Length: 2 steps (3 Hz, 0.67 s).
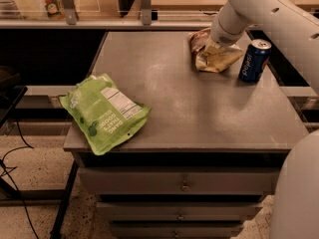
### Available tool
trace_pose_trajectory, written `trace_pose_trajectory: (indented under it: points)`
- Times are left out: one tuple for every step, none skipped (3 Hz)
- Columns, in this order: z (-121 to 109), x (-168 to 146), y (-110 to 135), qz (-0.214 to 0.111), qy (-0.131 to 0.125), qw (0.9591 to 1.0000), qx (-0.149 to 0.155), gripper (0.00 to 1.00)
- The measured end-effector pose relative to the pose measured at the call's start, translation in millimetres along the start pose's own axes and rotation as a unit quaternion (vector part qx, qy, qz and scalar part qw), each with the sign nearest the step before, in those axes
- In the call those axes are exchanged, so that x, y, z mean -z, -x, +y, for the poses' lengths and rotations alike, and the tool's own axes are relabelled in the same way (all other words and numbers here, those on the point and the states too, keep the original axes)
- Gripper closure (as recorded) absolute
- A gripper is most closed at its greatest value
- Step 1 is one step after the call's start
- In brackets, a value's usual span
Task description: Move brown chip bag near green rice chip bag
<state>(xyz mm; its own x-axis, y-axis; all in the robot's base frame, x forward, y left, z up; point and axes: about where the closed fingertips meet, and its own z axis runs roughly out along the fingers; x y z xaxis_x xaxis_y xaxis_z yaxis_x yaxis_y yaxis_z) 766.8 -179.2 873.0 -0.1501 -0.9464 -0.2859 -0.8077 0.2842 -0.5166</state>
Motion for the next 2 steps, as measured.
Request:
trace_pose_trajectory:
  points:
    - [-1.8, 15.6, 13.5, -0.024, -0.007, 0.9996, 0.017, 1.00]
    - [-8.5, 50.6, 39.1, -0.063, -0.024, 0.9964, 0.051, 1.00]
